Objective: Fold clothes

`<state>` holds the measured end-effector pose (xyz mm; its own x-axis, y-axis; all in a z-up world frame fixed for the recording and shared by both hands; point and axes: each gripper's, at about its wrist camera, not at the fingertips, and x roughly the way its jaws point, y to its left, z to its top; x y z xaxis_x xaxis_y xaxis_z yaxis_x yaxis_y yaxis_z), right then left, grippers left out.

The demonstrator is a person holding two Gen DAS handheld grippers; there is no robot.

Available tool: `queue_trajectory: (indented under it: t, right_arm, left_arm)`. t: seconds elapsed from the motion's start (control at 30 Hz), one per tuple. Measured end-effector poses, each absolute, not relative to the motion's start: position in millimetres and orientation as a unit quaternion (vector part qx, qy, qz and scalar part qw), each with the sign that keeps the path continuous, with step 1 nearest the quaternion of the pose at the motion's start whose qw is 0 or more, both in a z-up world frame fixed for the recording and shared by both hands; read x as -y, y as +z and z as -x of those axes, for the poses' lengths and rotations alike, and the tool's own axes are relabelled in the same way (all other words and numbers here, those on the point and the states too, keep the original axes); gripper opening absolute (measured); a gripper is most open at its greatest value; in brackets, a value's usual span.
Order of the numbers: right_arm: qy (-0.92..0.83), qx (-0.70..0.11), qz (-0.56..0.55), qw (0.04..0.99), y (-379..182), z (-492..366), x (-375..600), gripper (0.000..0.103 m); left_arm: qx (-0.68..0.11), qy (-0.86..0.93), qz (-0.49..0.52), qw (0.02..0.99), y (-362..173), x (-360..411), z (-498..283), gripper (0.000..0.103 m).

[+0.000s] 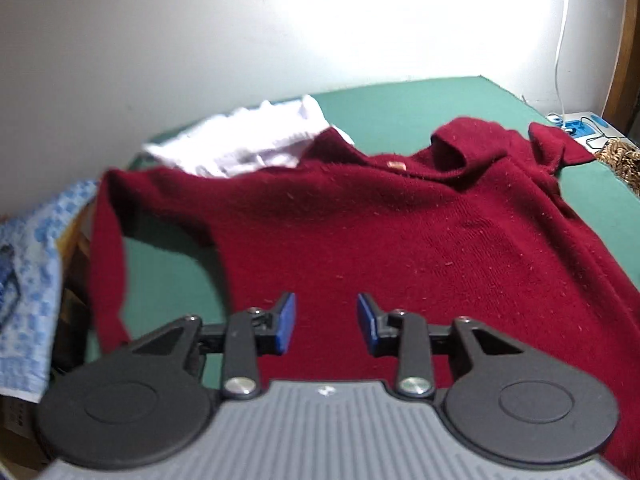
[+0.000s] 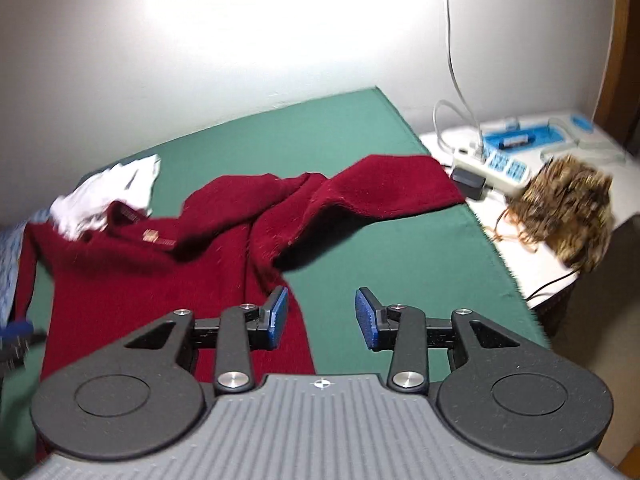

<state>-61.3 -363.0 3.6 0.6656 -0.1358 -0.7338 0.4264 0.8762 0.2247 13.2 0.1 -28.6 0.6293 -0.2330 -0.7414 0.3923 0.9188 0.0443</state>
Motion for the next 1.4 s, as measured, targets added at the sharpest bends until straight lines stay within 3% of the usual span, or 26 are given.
queue_trajectory:
  t: [0.17,0.43,0.5,0.6,0.63,0.67,0.83,1.0,1.07,1.13,1.23,1.4]
  right_arm:
    - [-0.188,-0.387,-0.326,0.842,-44,19,422,0.040]
    - [-0.179,-0.353,-0.461,0.794,-82,-38,469,0.054]
    - [-0.184,-0.326,-0.484,0.791,-84,-48,476,0.055]
    - [-0.205,-0.293,-0.499,0.790,-87,-55,485,0.043]
    - [-0.212,-0.284,-0.496,0.792,-87,-55,488,0.023]
    - [-0.220,-0.274,-0.486,0.800,-84,-51,490,0.016]
    - [-0.292,-0.219,-0.427,0.827,-64,-4,502,0.014]
    - [-0.327,-0.296,-0.381,0.813,-63,23,521,0.025]
    - [-0.349,-0.261,-0.335,0.836,-46,40,506,0.029]
    - [-0.303,-0.250,-0.260,0.882,-29,39,477,0.030]
    - [-0.171,-0.286,-0.133,0.933,-18,11,408,0.041]
    - [-0.025,-0.297,0.103,0.949,-38,-32,279,0.055]
  left_arm:
    - [-0.425,-0.147,-0.089,0.889,-55,14,-13,0.044]
    - [-0.442,-0.105,-0.076,0.888,-68,12,-13,0.084]
    - [-0.449,-0.101,-0.062,0.886,-71,8,-17,0.085]
    - [-0.449,-0.100,-0.067,0.886,-72,9,-19,0.089]
    - [-0.448,-0.100,-0.069,0.886,-73,9,-19,0.090]
    - [-0.448,-0.100,-0.072,0.886,-73,10,-20,0.091]
    - [-0.449,-0.103,-0.069,0.885,-76,7,-24,0.099]
    - [-0.442,-0.122,-0.081,0.885,-77,8,-27,0.099]
    - [-0.441,-0.129,-0.084,0.884,-77,8,-29,0.100]
    - [-0.439,-0.133,-0.084,0.885,-78,8,-31,0.102]
    - [-0.434,-0.142,-0.083,0.886,-78,10,-36,0.102]
    - [-0.420,-0.150,-0.087,0.891,-79,13,-37,0.102]
